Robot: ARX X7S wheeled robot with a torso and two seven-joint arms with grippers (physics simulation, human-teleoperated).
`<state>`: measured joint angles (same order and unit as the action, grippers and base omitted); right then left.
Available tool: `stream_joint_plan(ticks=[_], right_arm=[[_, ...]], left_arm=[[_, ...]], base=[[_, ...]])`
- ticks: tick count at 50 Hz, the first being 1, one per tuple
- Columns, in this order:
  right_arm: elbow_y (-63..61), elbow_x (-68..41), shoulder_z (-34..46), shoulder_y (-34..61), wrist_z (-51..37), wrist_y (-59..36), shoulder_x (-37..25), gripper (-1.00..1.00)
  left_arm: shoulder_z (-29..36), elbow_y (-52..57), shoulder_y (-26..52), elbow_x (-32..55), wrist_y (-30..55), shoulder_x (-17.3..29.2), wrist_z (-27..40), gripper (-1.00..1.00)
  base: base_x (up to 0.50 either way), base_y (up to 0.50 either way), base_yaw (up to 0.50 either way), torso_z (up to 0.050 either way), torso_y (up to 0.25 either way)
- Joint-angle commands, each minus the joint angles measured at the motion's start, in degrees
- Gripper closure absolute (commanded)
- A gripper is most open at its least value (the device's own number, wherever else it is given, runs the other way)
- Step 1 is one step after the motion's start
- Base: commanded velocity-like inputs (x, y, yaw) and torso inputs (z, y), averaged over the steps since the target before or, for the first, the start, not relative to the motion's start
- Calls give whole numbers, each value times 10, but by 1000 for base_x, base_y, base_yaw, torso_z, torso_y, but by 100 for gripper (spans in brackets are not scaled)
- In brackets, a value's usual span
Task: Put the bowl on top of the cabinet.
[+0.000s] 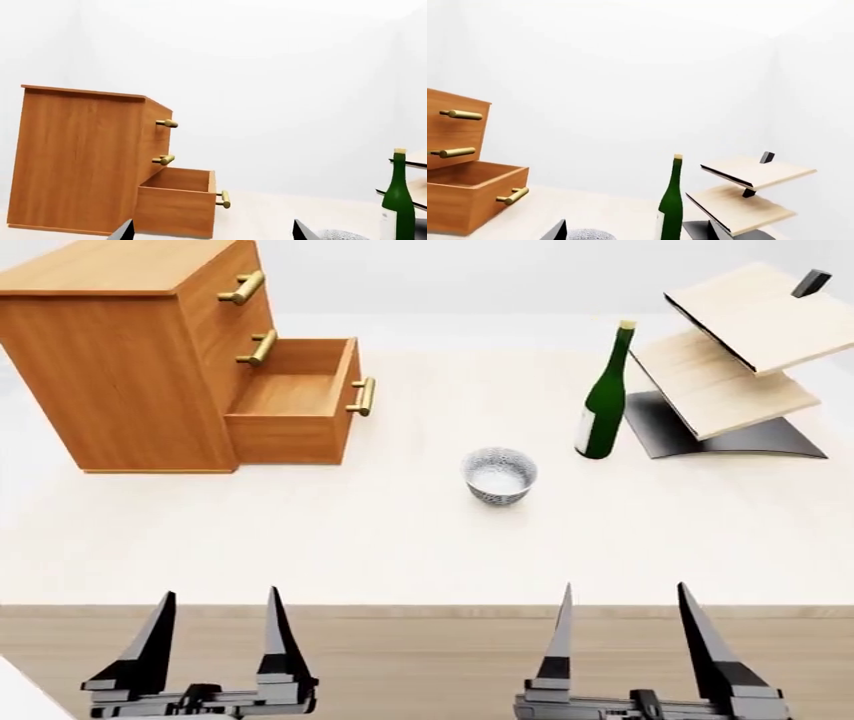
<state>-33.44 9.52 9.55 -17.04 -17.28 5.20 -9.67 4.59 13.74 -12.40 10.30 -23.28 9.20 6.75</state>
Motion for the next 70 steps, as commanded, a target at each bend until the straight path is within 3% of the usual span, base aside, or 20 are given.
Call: stream_joint_plan(ticks=[1,24,45,70], right_arm=[[9,3,7,6,-6,-2,-5,-100],[25,-2,14,12,-18,10,-16,-100],[24,-4,24,17,-22,-1,-23,-100],[32,2,37,24,-29,-4,-31,-100]], left_arm=[[2,-1,-2,12,-7,7,2,-100],[11,7,-1,15,-8,16,11,-100],[5,21,-37,29,-70,23,13,-100],[13,15,-35,27,-75,28,20,-100]], base=[[0,270,0,0,0],[0,269,0,0,0],[0,269,0,0,0],[0,132,0,0,0]])
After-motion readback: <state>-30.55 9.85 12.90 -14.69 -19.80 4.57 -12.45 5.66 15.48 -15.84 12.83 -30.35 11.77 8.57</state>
